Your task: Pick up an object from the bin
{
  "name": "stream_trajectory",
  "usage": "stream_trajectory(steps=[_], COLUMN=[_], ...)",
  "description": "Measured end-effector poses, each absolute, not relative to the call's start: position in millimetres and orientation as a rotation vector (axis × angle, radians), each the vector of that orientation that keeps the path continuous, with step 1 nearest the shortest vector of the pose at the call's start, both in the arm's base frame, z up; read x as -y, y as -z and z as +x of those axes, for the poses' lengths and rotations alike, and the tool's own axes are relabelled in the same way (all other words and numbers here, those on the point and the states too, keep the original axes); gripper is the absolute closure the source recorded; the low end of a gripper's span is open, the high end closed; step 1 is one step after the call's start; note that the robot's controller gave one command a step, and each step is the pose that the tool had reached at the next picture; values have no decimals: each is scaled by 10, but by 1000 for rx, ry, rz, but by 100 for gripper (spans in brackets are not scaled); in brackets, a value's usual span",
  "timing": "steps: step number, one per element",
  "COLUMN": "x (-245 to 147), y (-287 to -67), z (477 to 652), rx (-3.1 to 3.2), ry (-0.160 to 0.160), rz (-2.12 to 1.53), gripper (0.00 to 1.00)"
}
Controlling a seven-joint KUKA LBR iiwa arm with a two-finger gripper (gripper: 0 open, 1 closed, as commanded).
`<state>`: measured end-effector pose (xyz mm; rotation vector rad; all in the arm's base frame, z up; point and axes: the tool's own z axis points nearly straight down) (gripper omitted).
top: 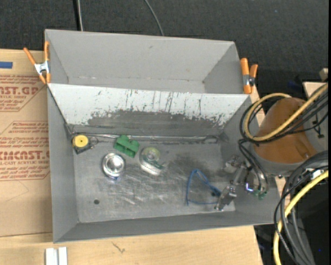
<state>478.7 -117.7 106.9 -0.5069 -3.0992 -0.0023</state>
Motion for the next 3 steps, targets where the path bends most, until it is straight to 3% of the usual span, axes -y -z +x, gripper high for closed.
stream_trajectory(steps=[1, 2, 3], x=[1076, 1077, 1067], y=[-714, -720, -739], z=[4861, 4869, 4872], rx=[3001, 2999, 2996], ry=[1, -1, 2], rz=[-948, -946, -943], gripper=[0, 0, 100])
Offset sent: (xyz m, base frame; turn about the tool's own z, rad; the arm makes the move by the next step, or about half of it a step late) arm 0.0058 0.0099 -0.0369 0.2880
